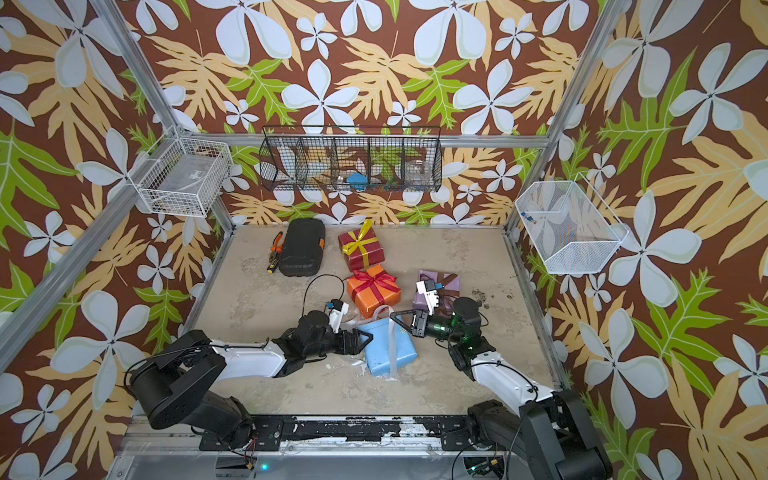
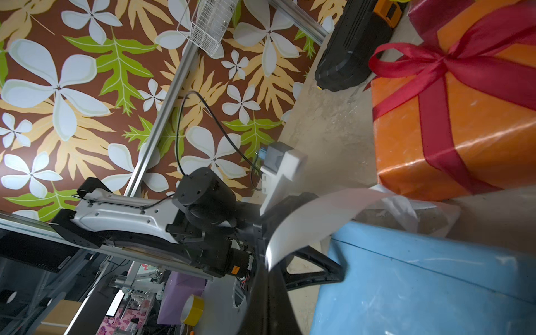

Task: Untie the ribbon bows on the gift boxes
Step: Pull the ribbon from the gift box.

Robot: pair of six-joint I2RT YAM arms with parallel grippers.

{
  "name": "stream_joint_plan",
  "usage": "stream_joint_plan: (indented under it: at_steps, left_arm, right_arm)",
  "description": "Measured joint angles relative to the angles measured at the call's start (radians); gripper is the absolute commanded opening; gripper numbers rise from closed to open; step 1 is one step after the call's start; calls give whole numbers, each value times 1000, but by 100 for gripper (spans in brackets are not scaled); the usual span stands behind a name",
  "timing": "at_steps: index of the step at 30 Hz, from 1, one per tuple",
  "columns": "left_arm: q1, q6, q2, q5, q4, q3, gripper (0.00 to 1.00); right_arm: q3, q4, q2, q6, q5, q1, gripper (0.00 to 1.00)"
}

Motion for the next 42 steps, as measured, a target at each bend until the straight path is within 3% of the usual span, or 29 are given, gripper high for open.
stream_joint_plan:
  at_steps: [11,22,42]
  left_arm:
    - [-40,-72,-76,19,-39,3,100]
    - [-88,-126,82,-73,19,65,100]
    - [-92,-57,74,-179,-16,89,100]
  right_arm:
    - [0,-40,-4,-62,21,-11,0]
    - [14,-42,-29,-52,10,-11,0]
    - [314,-124,-54,2,-38,-15,0]
